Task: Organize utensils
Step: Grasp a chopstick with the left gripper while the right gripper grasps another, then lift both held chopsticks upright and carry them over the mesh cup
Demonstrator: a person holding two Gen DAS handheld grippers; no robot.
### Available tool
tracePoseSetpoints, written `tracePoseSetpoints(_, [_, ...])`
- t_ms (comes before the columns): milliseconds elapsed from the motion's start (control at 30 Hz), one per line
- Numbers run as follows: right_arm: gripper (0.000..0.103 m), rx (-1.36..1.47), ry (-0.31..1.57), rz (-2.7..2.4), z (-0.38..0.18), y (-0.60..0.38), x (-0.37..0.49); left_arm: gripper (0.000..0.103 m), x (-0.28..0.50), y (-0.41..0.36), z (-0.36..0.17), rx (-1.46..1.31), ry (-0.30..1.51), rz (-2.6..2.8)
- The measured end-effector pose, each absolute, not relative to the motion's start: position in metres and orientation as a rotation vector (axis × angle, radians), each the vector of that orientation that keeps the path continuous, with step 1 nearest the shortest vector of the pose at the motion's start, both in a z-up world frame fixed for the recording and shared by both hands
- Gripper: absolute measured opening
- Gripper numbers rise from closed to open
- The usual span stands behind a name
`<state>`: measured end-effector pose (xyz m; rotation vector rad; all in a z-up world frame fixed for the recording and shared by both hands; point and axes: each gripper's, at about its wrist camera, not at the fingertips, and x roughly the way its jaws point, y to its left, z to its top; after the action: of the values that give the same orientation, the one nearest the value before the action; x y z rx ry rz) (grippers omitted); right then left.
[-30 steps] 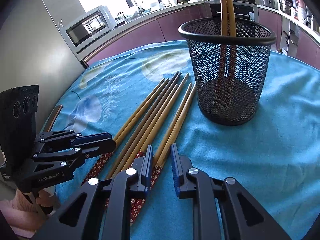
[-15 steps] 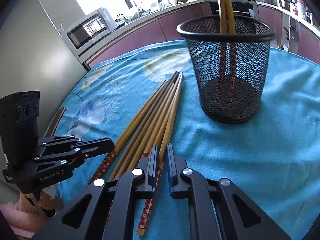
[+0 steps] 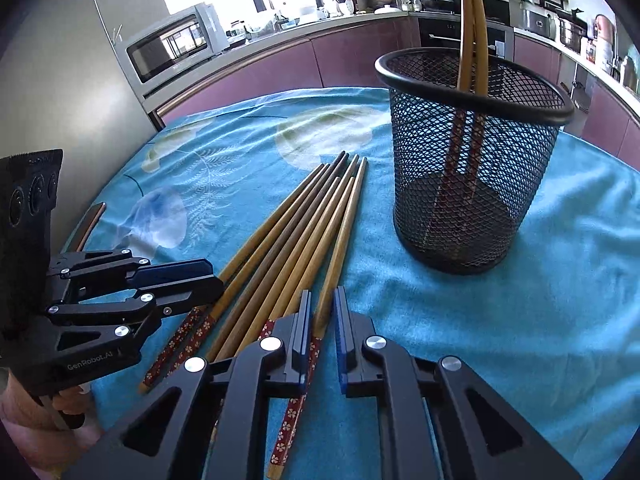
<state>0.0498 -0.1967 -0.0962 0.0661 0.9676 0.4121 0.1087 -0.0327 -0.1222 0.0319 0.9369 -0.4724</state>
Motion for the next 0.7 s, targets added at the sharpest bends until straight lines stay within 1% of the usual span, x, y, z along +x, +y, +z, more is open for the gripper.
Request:
tracePoseSetpoints(67, [0.009, 0.095, 0.971, 0.415, -0.097, -0.201, 0.05, 0.009, 0.109, -0.034, -0.122, 0.033, 0.939, -0.467])
tracePoseSetpoints(200, [0.006, 0.141, 0.963, 0.429, -0.094, -0.208, 0.047, 0.008, 0.108, -0.032, -0.122, 0.014, 0.942, -0.452])
tracePoseSetpoints(333, [0.006, 0.159, 0.951, 0.464, -0.089, -0.211, 0.041, 0.007, 0.104, -0.027, -0.119, -0.008, 0.934, -0.453])
tracePoseSetpoints(467, [0.006, 0.13, 0.977, 0.486, -0.092, -0.205, 0.04, 0.007, 0.096, -0.027, -0.117, -0.004, 0.934, -0.475])
tracePoseSetpoints(533, [0.009, 0.1, 0.986, 0.465, -0.095, -0.202, 0.041, 0.008, 0.093, -0.028, -0.119, 0.012, 0.942, -0.48])
tracePoseSetpoints(633, [0.01, 0.07, 0.982, 0.454, -0.094, -0.198, 0.043, 0.009, 0.096, -0.027, -0.122, 0.021, 0.948, -0.466])
tracePoseSetpoints(700, [0.011, 0.051, 0.981, 0.447, -0.093, -0.195, 0.046, 0.012, 0.099, -0.027, -0.121, 0.031, 0.945, -0.473])
